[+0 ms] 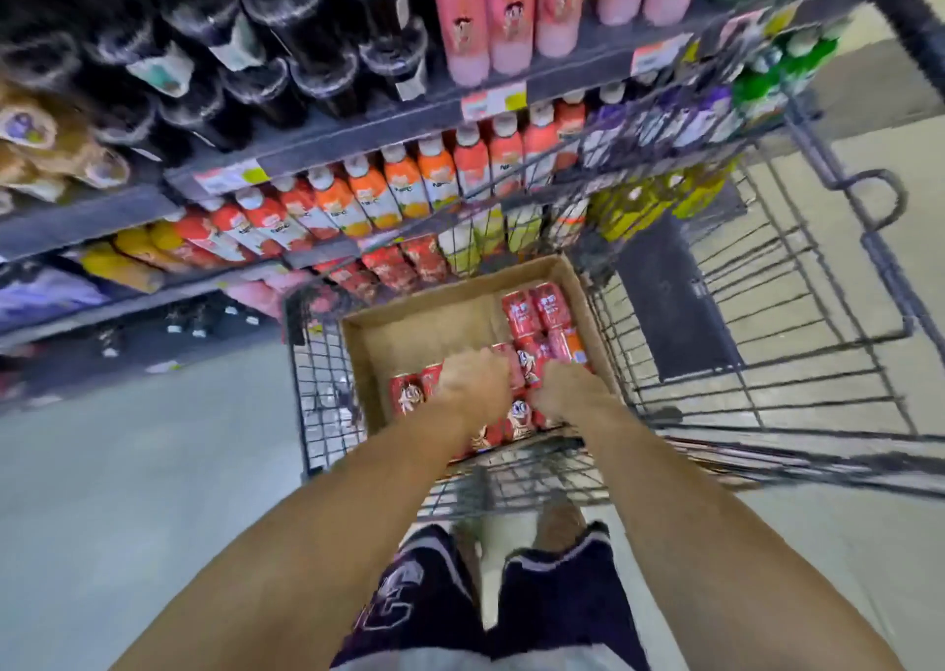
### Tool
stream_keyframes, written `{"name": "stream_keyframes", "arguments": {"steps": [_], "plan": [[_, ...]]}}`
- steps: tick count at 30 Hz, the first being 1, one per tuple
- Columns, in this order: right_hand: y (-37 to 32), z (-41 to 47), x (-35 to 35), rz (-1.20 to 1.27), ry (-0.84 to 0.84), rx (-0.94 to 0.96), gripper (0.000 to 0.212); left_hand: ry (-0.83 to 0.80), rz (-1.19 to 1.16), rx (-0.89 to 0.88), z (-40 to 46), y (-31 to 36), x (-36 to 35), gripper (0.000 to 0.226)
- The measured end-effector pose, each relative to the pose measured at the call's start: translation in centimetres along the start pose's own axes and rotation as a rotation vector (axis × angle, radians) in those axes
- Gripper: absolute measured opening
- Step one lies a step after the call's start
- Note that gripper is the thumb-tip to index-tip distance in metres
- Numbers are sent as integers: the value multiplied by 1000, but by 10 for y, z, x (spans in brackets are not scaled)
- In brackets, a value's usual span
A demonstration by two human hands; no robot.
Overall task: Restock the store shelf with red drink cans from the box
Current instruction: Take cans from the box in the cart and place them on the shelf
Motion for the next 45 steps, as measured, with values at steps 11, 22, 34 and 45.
{"name": "stream_keyframes", "arguments": {"steps": [11,22,34,45], "plan": [[28,191,47,61,54,62,37,-130,-455,299,174,-3,-41,39],[42,257,10,104,237,12,81,154,-1040,519,263,-15,-94,51],[36,299,20,-121,70,65,82,132,-1318,667,283,-22,-121,64],[21,286,35,19,60,31,72,345,-1367,768,245,-37,-101,56]]}}
Point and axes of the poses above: each hand's wrist, its own z-axis towards the middle knuckle, its own x-axis out of the back of the hand, y = z × x, the point moved 3 cm from there along z, towards the middle knuckle, and after that the axes turned 5 degrees about -y, right-handed, at the moved point
